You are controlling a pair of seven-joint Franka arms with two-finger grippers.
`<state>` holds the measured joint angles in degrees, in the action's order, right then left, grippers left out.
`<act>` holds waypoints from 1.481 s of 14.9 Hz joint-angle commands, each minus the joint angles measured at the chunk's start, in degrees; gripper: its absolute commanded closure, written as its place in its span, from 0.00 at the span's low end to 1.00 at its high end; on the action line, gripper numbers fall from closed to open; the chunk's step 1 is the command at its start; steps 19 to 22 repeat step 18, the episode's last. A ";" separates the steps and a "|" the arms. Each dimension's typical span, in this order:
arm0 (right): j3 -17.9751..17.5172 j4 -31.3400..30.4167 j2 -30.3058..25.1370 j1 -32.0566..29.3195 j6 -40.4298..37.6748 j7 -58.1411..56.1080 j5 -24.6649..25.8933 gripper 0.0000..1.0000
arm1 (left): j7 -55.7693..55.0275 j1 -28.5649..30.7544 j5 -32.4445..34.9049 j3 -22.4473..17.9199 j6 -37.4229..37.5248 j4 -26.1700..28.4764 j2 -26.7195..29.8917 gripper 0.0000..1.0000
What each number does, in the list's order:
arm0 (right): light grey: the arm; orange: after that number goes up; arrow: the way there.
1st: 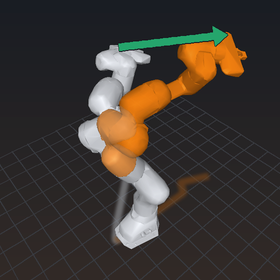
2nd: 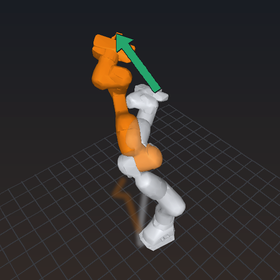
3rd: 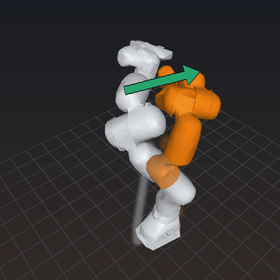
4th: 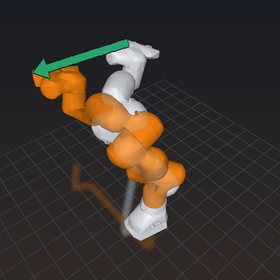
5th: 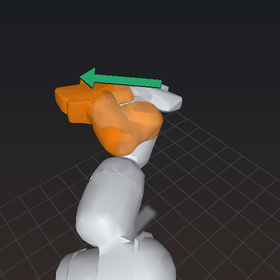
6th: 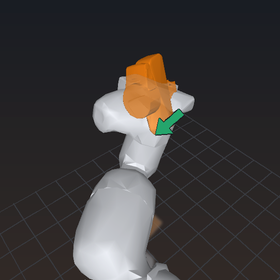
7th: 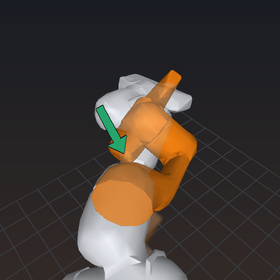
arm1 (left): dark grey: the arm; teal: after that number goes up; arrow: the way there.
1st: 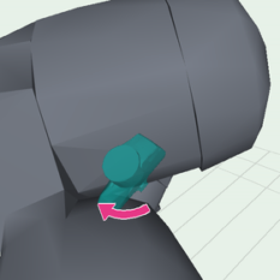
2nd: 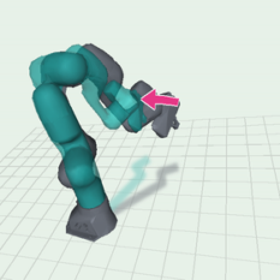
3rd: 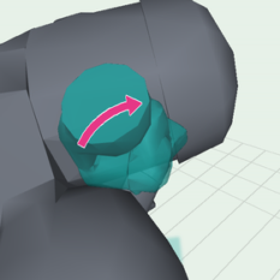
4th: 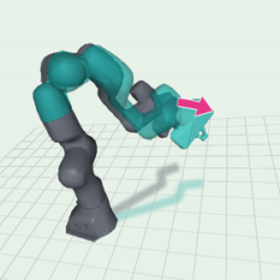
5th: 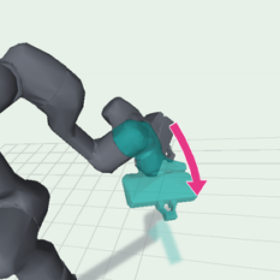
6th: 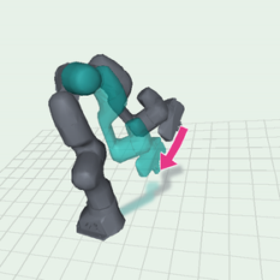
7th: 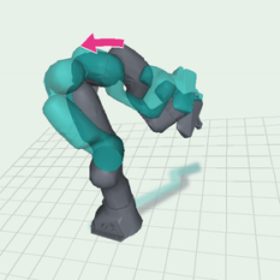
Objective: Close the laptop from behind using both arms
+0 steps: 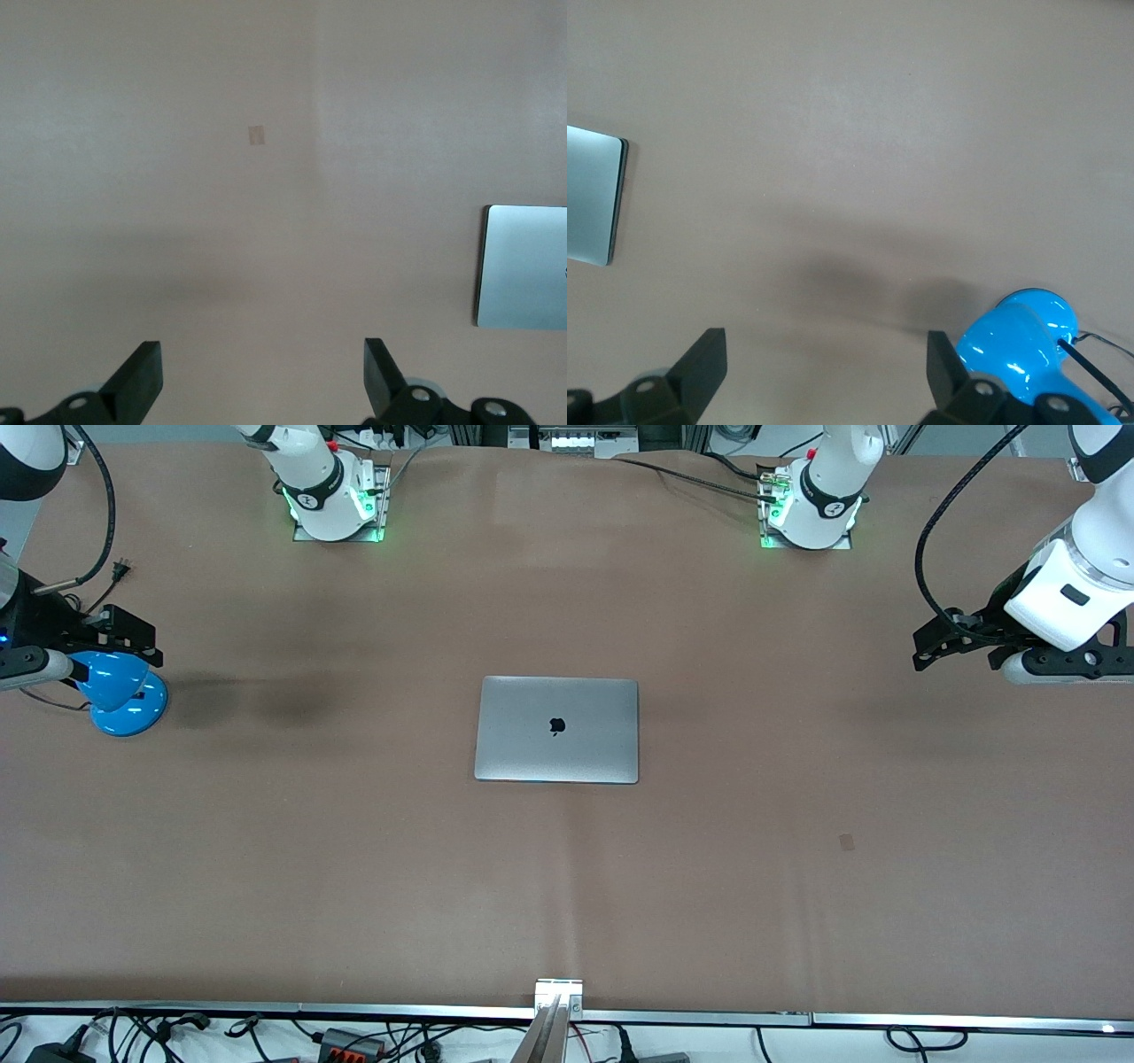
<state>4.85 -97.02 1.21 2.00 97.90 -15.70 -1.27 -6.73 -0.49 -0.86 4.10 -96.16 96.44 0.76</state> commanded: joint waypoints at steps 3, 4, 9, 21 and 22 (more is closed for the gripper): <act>0.51 4.03 2.83 0.20 -2.98 0.14 0.22 0.00 | -0.30 -0.39 -0.90 -0.32 -0.25 -0.64 0.12 0.00; 0.51 4.21 2.83 0.29 -2.98 0.15 0.21 0.00 | -0.30 -0.48 -0.90 -0.23 -0.25 -0.55 0.12 0.00; 0.59 4.39 3.18 0.11 -3.94 0.93 0.30 0.00 | -0.30 -0.57 -0.90 -0.23 -0.17 -0.64 0.12 0.00; 0.59 4.65 3.27 0.20 -4.48 5.24 0.48 0.00 | -0.30 -0.57 -0.99 -0.23 0.18 -0.64 0.12 0.00; 0.59 4.65 3.27 0.20 -4.48 5.24 0.48 0.00 | -0.30 -0.57 -0.99 -0.23 0.18 -0.64 0.12 0.00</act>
